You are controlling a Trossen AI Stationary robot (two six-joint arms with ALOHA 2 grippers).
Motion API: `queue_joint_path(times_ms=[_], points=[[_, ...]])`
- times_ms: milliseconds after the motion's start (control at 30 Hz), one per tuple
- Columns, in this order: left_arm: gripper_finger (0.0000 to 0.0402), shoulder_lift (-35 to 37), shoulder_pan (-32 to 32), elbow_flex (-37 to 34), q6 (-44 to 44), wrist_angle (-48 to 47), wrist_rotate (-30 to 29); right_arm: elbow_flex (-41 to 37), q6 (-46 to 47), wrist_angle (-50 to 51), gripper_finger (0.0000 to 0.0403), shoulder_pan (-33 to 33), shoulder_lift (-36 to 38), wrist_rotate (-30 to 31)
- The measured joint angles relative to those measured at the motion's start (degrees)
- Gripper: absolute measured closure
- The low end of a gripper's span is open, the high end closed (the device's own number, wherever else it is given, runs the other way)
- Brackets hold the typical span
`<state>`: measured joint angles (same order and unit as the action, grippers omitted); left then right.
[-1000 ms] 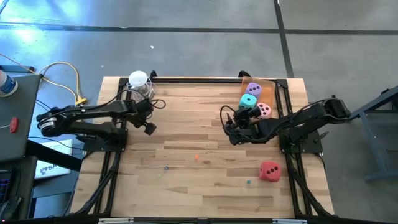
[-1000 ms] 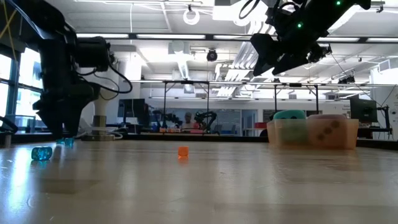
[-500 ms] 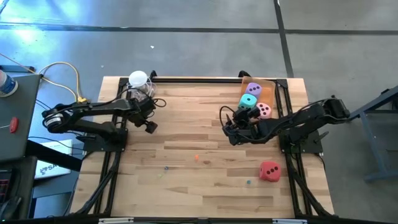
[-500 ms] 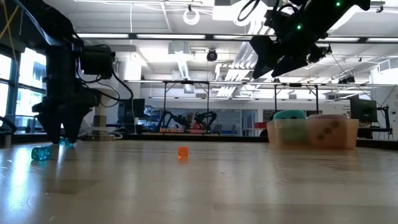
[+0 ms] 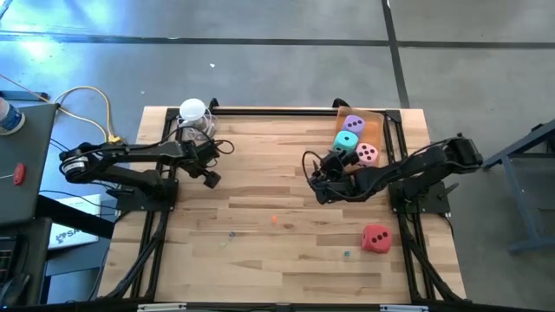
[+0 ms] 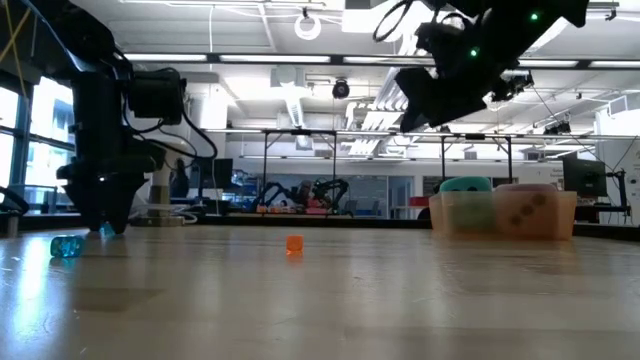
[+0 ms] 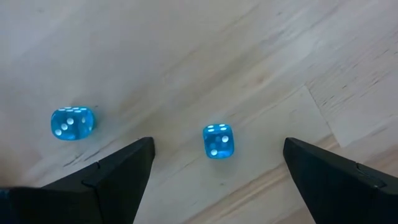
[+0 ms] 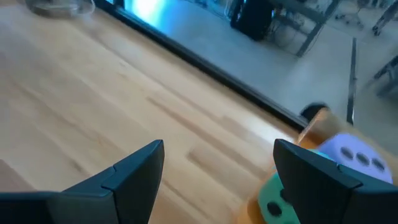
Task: Pick & Place Dice
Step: Put the light blue small die into the orange bin
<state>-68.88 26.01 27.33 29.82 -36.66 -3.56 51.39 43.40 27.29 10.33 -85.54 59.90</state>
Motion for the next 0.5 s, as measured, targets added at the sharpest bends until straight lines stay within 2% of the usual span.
queue_joint_path(times_ms=[300,500], points=[[0.0052,0.0,-0.4,0.0,-0.1,0.2,0.0,-0.1,-4.3,-3.0,0.0109,0.0,-1.1,-0.4],[0.0084,0.0,-0.4,0.0,-1.0,0.3,0.2,-0.1,-6.0,-4.4,0.0109,0.0,-1.1,-0.3]])
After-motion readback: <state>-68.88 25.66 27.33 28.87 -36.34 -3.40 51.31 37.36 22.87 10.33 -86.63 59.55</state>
